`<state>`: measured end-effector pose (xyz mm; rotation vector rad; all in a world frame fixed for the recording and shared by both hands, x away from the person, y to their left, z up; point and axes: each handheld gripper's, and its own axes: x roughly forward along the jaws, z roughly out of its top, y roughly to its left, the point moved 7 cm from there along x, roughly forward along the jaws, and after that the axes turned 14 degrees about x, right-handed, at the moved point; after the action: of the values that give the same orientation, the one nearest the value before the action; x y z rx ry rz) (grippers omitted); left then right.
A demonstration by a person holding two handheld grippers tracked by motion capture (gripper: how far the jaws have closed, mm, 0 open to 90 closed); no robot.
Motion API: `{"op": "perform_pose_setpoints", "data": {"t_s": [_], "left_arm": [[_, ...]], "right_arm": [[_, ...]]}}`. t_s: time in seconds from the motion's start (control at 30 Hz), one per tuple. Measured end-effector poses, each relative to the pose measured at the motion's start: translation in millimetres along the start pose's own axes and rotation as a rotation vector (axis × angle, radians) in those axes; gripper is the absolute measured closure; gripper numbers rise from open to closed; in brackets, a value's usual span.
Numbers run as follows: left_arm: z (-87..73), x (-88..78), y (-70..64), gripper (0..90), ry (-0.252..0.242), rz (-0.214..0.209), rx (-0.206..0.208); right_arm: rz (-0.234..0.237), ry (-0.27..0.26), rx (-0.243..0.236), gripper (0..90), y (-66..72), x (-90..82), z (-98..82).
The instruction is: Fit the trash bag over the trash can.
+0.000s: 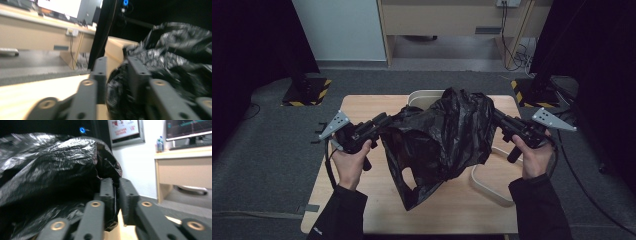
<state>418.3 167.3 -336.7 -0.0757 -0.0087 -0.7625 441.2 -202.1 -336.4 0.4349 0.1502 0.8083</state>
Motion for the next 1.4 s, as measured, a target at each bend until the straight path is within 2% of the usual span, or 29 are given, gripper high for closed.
{"op": "perform_pose_setpoints", "data": {"t_s": [0.1,0.2,0.3,0.37,0.4,0.47,0.57,0.7,0.77,0.8,0.87,0.9,1.03,1.1,1.17,1.27,1.33,1.4], "left_arm": [[14.8,-9.9,0.7,45.4,-0.045,0.024,0.030],[30.1,-17.9,-6.7,38.0,-0.087,0.007,0.052],[44.0,-21.3,-22.2,33.9,-0.126,-0.046,0.061],[51.6,-21.2,-35.7,31.2,-0.136,-0.083,0.083],[54.3,-19.9,-45.2,30.4,-0.129,-0.114,0.099],[55.2,-16.6,-56.2,29.2,-0.119,-0.142,0.117],[46.0,-4.3,-74.1,28.0,-0.052,-0.189,0.155],[25.6,11.9,-81.2,28.9,0.037,-0.186,0.197],[16.4,16.6,-82.2,34.6,0.072,-0.181,0.222],[14.3,17.5,-82.6,40.9,0.081,-0.180,0.224],[13.0,17.5,-81.6,50.8,0.079,-0.153,0.249],[13.2,16.7,-80.6,56.3,0.084,-0.138,0.263],[14.0,15.5,-76.1,79.7,0.093,-0.109,0.286],[14.0,17.1,-75.3,88.6,0.092,-0.119,0.282],[15.2,19.0,-73.4,90.0,0.097,-0.119,0.275],[22.4,20.5,-69.1,90.0,0.066,-0.118,0.255],[26.5,22.8,-60.9,90.0,0.052,-0.096,0.246],[26.9,28.3,-48.7,90.0,0.061,-0.070,0.233]], "right_arm": [[0.018,-0.036,-0.017,68.8,5.0,-7.4,11.8],[0.043,-0.060,-0.034,59.5,10.8,-12.8,21.0],[0.065,-0.078,-0.050,51.5,16.6,-17.5,29.2],[0.075,-0.087,-0.058,47.5,19.7,-20.1,33.4],[0.081,-0.093,-0.059,45.7,21.1,-21.2,35.3],[0.095,-0.102,-0.058,42.0,23.6,-22.5,38.5],[0.119,-0.106,-0.066,39.3,27.8,-22.8,40.0],[0.177,-0.079,-0.075,34.8,37.7,-17.5,36.0],[0.209,-0.055,-0.087,33.2,43.8,-13.5,32.3],[0.225,-0.043,-0.096,32.8,47.5,-11.0,29.9],[0.244,-0.026,-0.111,35.3,52.0,-7.5,26.3],[0.248,-0.017,-0.120,39.3,53.7,-5.7,24.1],[0.237,0.014,-0.136,70.7,53.8,-0.1,15.1],[0.237,0.032,-0.121,81.8,52.9,1.3,13.1],[0.227,0.028,-0.099,88.2,50.9,1.9,14.6],[0.212,0.011,-0.070,90.0,46.9,4.0,21.4],[0.190,0.002,-0.058,90.0,42.2,9.2,25.5],[0.155,0.012,-0.045,90.0,35.2,18.5,26.5]]}}
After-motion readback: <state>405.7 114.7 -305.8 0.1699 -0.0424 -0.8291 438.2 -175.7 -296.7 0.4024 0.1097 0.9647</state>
